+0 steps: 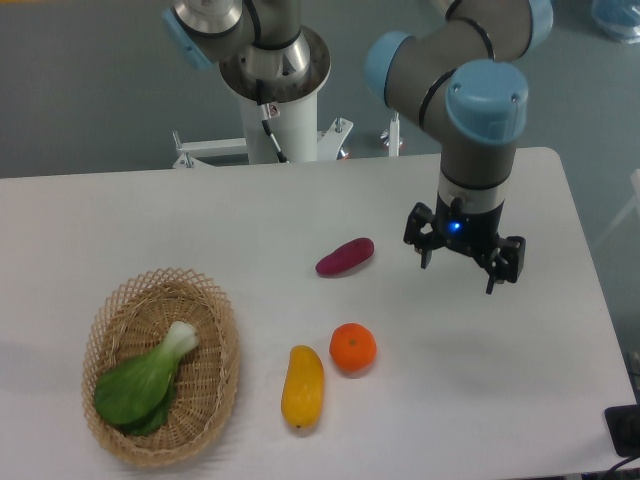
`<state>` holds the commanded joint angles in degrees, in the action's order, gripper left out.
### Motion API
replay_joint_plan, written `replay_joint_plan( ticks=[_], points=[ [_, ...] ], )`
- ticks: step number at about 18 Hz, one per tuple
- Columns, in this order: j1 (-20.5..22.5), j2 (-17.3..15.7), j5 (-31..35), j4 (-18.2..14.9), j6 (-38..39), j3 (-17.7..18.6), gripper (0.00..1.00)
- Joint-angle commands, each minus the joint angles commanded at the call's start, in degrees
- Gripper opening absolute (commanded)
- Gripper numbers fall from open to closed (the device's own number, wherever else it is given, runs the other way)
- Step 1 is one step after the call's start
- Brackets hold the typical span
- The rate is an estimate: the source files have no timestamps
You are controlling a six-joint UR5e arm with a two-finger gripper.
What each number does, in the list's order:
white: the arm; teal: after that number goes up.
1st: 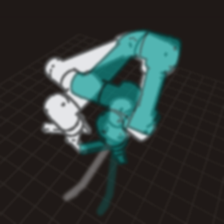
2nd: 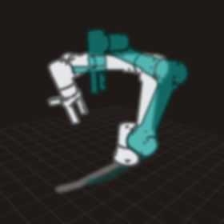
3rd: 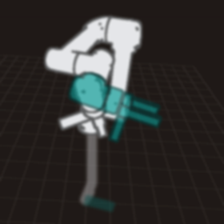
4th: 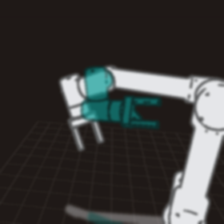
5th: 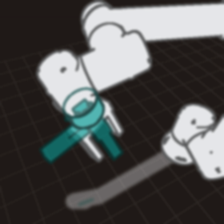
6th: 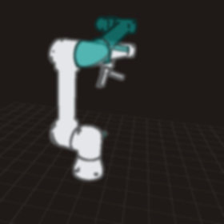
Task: Pick up the orange from the table
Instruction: 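Move the open gripper down and over the small orange, then close the gripper fingers around the orange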
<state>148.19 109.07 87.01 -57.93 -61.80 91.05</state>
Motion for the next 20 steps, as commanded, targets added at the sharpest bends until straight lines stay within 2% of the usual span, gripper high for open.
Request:
replay_joint_plan(
  ticks=[4, 8, 12, 20],
  points=[
    [-2.3, 2.0, 0.0, 0.2, 1.1, 1.5, 1.0],
    [-5.0, 5.0, -2.8, 0.4, 8.7, 1.6, 1.0],
    [-6.5, 7.3, -4.7, 0.4, 11.7, 2.0, 1.0],
    [-8.3, 10.2, -4.5, 1.1, 14.3, 2.8, 1.0]
  ],
)
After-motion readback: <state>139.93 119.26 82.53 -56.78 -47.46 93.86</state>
